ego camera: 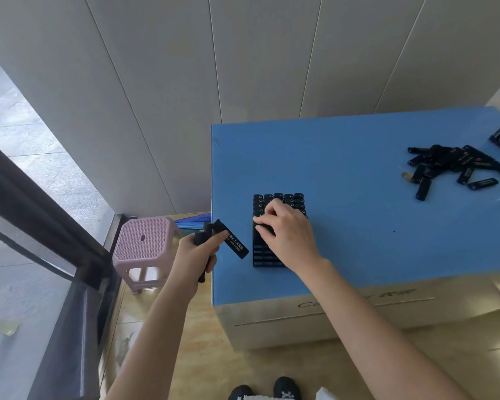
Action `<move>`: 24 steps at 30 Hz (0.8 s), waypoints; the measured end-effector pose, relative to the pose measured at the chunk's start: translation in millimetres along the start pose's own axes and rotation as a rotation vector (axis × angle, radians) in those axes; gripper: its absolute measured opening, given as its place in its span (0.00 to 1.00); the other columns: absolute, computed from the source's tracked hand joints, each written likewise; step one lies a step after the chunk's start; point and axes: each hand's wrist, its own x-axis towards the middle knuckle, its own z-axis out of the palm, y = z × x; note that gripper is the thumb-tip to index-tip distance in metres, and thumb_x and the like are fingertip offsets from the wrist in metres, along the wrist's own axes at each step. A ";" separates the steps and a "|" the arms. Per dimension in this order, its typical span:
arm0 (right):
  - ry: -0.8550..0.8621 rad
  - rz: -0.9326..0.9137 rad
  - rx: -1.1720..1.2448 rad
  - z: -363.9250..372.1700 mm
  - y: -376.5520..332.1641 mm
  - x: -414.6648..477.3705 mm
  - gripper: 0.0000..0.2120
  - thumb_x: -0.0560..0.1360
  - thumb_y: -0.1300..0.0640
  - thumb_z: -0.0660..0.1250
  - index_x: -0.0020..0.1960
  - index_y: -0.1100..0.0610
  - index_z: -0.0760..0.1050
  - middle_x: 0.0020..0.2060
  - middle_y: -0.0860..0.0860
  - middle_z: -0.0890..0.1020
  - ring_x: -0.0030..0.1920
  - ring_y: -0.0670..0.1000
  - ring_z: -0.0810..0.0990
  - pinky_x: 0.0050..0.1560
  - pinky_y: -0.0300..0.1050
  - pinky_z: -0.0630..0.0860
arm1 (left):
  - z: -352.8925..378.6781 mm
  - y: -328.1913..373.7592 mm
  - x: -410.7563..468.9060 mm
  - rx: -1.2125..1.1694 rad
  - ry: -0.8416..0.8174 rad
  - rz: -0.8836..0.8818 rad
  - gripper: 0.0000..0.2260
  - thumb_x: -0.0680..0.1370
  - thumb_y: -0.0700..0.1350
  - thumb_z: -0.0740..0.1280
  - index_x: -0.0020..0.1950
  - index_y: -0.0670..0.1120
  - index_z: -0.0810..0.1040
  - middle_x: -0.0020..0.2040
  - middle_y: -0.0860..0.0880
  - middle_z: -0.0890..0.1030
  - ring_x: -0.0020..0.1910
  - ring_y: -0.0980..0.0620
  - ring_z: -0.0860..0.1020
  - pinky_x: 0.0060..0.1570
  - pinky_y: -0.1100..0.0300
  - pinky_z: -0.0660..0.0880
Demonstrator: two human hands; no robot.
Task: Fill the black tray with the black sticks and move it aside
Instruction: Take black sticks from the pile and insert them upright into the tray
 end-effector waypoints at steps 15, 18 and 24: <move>-0.577 0.722 1.225 -14.2 -35.7 -16.8 0.18 0.82 0.53 0.50 0.54 0.59 0.76 0.39 0.48 0.79 0.34 0.45 0.73 0.38 0.36 0.70 | 15.8 7.8 -11.5 0.111 -0.219 0.077 0.08 0.77 0.43 0.66 0.41 0.41 0.76 0.31 0.48 0.77 0.22 0.54 0.65 0.24 0.67 0.64; -0.461 0.841 1.266 -12.2 -32.2 -23.0 0.17 0.82 0.52 0.51 0.53 0.57 0.77 0.38 0.49 0.79 0.33 0.45 0.68 0.37 0.37 0.65 | 20.4 5.3 -10.6 0.064 -0.186 0.063 0.05 0.77 0.43 0.66 0.47 0.42 0.77 0.30 0.49 0.76 0.26 0.51 0.68 0.28 0.64 0.66; -0.305 0.831 1.233 -20.4 -2.0 -30.5 0.09 0.80 0.57 0.57 0.55 0.56 0.75 0.41 0.47 0.75 0.43 0.43 0.74 0.48 0.34 0.72 | 9.1 3.7 -5.8 -0.093 -0.130 -0.108 0.05 0.77 0.42 0.66 0.49 0.42 0.74 0.33 0.48 0.70 0.21 0.56 0.66 0.22 0.66 0.65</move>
